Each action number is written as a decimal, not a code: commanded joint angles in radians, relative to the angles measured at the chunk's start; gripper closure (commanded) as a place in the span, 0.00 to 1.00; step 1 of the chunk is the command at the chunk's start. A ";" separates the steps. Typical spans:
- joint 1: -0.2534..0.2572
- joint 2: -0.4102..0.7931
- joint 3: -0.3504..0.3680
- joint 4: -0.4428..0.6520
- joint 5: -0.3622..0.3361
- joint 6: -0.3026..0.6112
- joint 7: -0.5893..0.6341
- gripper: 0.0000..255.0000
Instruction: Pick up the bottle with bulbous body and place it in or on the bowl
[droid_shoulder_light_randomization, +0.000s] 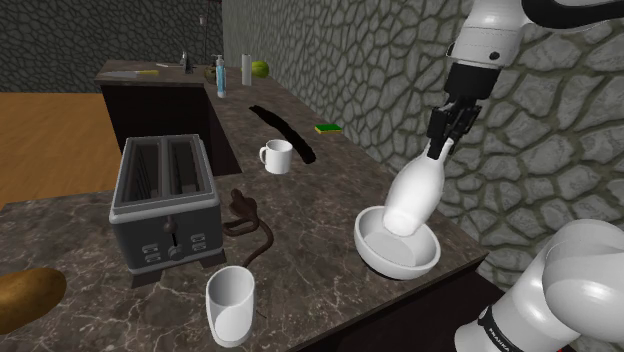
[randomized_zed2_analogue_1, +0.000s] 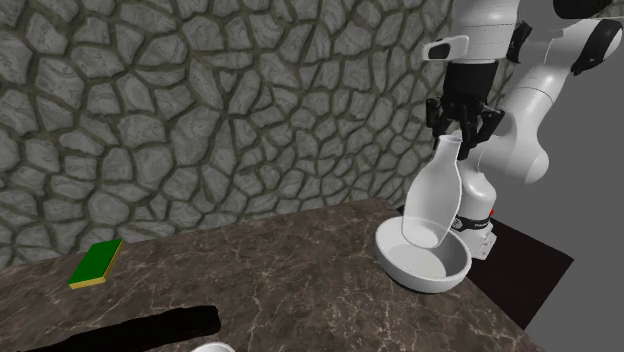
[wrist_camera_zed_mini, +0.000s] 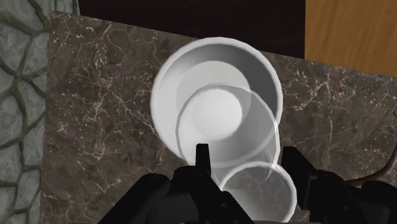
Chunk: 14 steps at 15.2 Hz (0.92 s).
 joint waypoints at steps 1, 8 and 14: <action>0.000 -0.008 0.000 -0.034 0.000 0.026 -0.002 1.00; 0.000 -0.015 0.001 -0.067 0.001 0.053 -0.002 1.00; 0.000 -0.015 0.001 -0.067 0.001 0.053 -0.002 0.00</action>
